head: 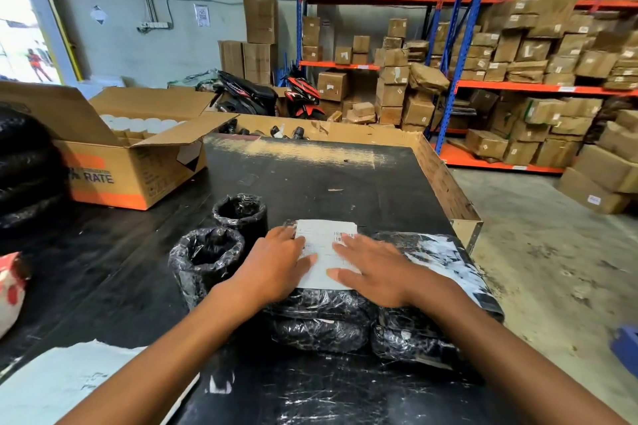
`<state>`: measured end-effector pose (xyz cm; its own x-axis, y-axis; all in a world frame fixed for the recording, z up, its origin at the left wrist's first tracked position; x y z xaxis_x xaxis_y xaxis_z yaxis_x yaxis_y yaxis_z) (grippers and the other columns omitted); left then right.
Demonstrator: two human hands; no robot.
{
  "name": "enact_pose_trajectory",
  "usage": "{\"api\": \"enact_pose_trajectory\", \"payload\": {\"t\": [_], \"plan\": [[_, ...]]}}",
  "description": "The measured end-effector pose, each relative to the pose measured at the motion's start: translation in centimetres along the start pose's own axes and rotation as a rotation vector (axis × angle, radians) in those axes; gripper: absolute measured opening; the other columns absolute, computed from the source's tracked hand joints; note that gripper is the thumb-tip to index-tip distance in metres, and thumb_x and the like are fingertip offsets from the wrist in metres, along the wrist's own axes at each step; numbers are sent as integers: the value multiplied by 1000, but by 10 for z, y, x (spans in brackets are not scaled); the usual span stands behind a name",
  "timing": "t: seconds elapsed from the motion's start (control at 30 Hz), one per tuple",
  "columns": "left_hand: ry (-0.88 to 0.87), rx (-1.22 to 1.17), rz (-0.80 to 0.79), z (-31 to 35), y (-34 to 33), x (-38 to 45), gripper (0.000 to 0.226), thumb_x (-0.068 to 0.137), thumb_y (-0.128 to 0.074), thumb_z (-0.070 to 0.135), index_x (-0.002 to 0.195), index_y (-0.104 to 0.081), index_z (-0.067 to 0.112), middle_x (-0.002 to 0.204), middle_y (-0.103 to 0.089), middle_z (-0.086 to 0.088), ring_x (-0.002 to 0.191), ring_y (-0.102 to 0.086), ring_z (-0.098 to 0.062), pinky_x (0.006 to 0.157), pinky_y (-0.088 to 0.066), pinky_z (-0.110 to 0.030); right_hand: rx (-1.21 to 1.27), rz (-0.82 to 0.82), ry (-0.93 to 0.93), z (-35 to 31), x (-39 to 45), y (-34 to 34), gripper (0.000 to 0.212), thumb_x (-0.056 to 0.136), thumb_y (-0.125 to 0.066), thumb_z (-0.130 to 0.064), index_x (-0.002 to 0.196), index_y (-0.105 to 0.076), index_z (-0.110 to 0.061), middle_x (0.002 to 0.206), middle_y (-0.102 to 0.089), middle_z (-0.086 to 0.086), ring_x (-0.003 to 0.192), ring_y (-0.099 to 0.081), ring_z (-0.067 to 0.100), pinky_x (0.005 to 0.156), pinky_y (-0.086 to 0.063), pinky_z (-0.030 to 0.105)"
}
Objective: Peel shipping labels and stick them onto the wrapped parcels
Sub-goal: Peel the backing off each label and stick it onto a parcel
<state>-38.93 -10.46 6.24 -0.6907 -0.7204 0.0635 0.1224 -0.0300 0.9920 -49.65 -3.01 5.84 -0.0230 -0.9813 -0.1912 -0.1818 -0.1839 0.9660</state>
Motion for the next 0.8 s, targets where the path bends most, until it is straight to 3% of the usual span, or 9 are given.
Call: {"api": "enact_pose_trajectory", "payload": {"t": [0.07,0.13,0.17,0.23,0.3,0.4,0.53,0.67,0.8], "plan": [[-17,15,-58,0,-10,-2,52,101,-29,40,141,-37,8,153,-32,-8,144,-23,-26,114,-26,-40,-13,-74,11,4,2,-12,65,98,-16,-55,152,5,-27,160,15,-2,147,15,15,119,9,42],[-34,-66,-73,0,-17,-4,61,100,-21,43,146,-26,3,156,-24,-12,147,-15,-25,119,-18,-39,-45,-66,19,6,12,-12,62,99,-14,-54,152,6,-28,160,16,-3,147,17,14,119,11,41],[-45,-100,-72,1,-18,-6,73,95,-11,49,147,-21,-1,157,-21,-15,148,-12,-25,121,-6,-33,-49,-55,31,6,20,-10,60,100,-13,-51,152,4,-28,160,15,-3,147,16,13,119,11,41],[-64,-136,-47,5,-18,-10,91,82,6,52,148,-13,-7,158,-15,-19,149,-6,-25,111,13,-19,-39,-43,61,3,37,-7,56,101,-14,-47,152,2,-29,160,14,-3,147,15,13,119,11,39],[-13,-177,-35,3,-19,-10,69,98,-6,40,148,-7,-8,159,-9,-20,149,0,-25,109,16,-18,-12,-60,79,1,55,-7,56,101,-15,-47,152,2,-32,160,16,-3,147,16,14,119,11,38],[32,-262,-46,0,-23,-9,55,104,-22,23,149,-6,-6,160,-6,-18,149,4,-24,119,8,-28,19,-121,74,4,71,-4,60,99,-16,-54,151,4,-33,160,17,-2,147,15,16,118,11,39],[101,-378,-79,-11,-33,-7,59,103,-28,32,152,-10,5,161,-4,-15,148,-7,-33,120,-14,-44,5,-119,-2,23,70,-1,70,94,-17,-64,151,9,-33,160,17,-1,148,15,17,119,9,41],[142,-414,-61,-12,-34,-9,57,102,-30,31,152,-14,8,161,-2,-16,148,-8,-37,118,-18,-44,-35,-110,30,24,38,-14,80,86,-14,-74,149,15,-34,157,27,-2,144,24,13,118,14,40],[184,-413,-61,-9,-30,-12,54,103,-30,30,151,-16,10,160,-11,-17,146,-7,-41,116,-21,-47,-99,-99,160,11,1,-21,72,89,-13,-70,147,18,-39,155,31,-4,142,29,10,116,19,40]]}}
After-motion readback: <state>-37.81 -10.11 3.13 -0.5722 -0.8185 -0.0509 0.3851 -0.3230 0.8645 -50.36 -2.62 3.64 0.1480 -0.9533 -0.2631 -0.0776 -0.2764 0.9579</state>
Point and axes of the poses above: each hand's wrist, its own x-axis towards the middle knuckle, its own y-axis out of the back of the hand, z = x × y, the point moved 8 cm from there along x, towards the middle knuckle
